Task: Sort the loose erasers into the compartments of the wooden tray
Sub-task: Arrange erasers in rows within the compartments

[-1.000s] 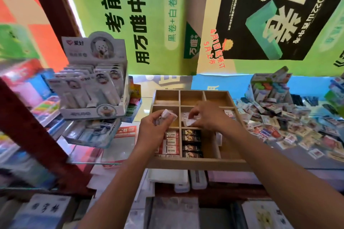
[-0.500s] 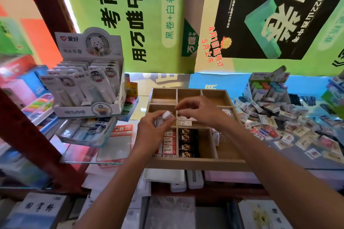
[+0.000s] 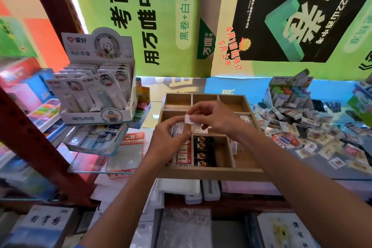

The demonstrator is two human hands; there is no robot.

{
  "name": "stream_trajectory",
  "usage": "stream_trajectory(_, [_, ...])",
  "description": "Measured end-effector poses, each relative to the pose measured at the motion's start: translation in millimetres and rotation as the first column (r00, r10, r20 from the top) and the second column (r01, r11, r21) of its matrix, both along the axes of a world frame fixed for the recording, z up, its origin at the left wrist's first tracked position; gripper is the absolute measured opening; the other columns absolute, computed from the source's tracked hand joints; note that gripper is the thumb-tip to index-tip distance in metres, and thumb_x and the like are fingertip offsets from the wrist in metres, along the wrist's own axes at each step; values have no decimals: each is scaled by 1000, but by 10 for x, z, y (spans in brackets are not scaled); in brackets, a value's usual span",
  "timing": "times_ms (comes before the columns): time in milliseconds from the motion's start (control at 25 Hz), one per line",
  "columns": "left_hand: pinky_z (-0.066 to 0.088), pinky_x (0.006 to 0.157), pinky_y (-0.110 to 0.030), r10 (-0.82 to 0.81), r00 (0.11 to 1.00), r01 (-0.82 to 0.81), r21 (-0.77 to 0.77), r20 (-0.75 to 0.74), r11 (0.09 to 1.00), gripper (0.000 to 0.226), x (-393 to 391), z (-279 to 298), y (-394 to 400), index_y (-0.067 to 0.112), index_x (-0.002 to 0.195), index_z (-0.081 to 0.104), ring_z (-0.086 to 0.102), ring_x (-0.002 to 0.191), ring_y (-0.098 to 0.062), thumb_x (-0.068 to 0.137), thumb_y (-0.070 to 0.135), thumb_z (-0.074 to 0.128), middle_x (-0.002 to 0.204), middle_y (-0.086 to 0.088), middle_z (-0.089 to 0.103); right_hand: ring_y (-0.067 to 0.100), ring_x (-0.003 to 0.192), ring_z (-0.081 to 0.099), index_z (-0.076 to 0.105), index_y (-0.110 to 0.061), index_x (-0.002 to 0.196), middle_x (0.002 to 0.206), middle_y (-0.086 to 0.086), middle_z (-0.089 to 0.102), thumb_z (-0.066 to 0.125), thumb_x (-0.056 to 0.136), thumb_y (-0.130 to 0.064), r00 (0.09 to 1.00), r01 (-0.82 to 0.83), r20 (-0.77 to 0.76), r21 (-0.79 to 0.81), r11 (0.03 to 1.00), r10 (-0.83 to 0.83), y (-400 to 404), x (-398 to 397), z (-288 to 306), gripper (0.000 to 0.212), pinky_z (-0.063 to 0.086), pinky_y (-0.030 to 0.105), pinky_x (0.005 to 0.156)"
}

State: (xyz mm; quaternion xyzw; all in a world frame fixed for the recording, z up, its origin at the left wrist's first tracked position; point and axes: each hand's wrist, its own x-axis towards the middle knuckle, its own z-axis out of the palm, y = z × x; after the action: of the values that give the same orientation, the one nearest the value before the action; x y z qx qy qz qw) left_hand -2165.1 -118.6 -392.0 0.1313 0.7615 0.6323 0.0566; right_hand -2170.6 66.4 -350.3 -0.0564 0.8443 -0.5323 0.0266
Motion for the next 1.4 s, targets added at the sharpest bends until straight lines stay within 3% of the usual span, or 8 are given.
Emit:
stream_trajectory(120, [61, 71, -27, 22, 1000, -22, 7, -2, 1000, 25, -7, 5, 7, 38, 113, 63, 68, 97, -14, 91, 28, 68, 111, 8, 64, -4, 71, 62, 73, -15, 101, 91, -2, 72, 71, 90, -17, 999, 7, -43, 95, 995, -3, 16, 14, 31, 12, 50, 13, 61])
stream_trajectory(280, [57, 62, -18, 30, 1000, -30, 26, 3, 999, 17, 10, 41, 19, 45, 99, 61, 69, 88, -10, 92, 30, 65, 101, 13, 63, 8, 74, 65, 66, -14, 95, 92, 2, 70, 75, 83, -6, 998, -56, -3, 105, 993, 56, -8, 36, 46, 17, 55, 21, 65])
stream_trajectory(400, [60, 66, -23, 29, 1000, -29, 32, 8, 999, 15, 5, 38, 15, 41, 100, 64, 70, 90, -12, 92, 29, 66, 103, 11, 64, 1, 79, 64, 64, -20, 99, 95, -9, 68, 78, 78, -7, 995, -57, -59, 285, 957, 77, 23, 55, 78, 28, 50, 11, 65])
stream_trajectory(520, [62, 73, -36, 36, 999, -37, 28, 35, 999, 15, -1, 23, 27, 34, 106, 67, 70, 94, -16, 92, 27, 66, 107, 9, 64, 8, 87, 66, 66, -19, 105, 101, -4, 71, 76, 84, -13, 992, 67, -125, 564, 823, 5, 246, -5, 43, 24, 55, 22, 78])
stream_trajectory(640, [62, 73, -33, 37, 999, -37, -12, 24, 999, 16, 3, 22, 36, 33, 108, 66, 69, 94, -15, 93, 27, 65, 106, 12, 63, 9, 88, 61, 71, -18, 104, 106, 0, 71, 69, 89, -14, 997, 35, -72, 735, 677, 27, 420, -67, -73, 16, 52, 26, 82])
stream_trajectory(1040, [58, 61, -21, 42, 999, -41, -13, 29, 999, 19, -10, -10, 37, 30, 112, 66, 71, 87, -9, 94, 28, 64, 107, 10, 64, 17, 102, 60, 74, -24, 103, 109, -3, 70, 67, 91, -22, 990, 72, -122, 867, 493, 71, 347, -125, -180, 14, 46, 30, 80])
stream_trajectory(1200, [59, 63, -23, 46, 999, -46, -23, 29, 999, 18, -16, -7, 39, 30, 112, 66, 71, 90, -13, 94, 27, 64, 109, 9, 64, 14, 94, 63, 77, -24, 98, 102, -4, 72, 71, 88, -24, 994, 65, -100, 833, 550, 34, 387, -150, -177, 12, 51, 30, 78])
stream_trajectory(1400, [62, 66, -34, 51, 997, -51, -2, 50, 999, 16, -20, -12, 49, 28, 111, 67, 72, 88, -16, 95, 26, 61, 110, 6, 65, 15, 94, 61, 76, -24, 96, 99, -4, 70, 71, 88, -28, 995, 50, -86, 853, 519, 46, 421, -177, -199, 10, 45, 27, 73])
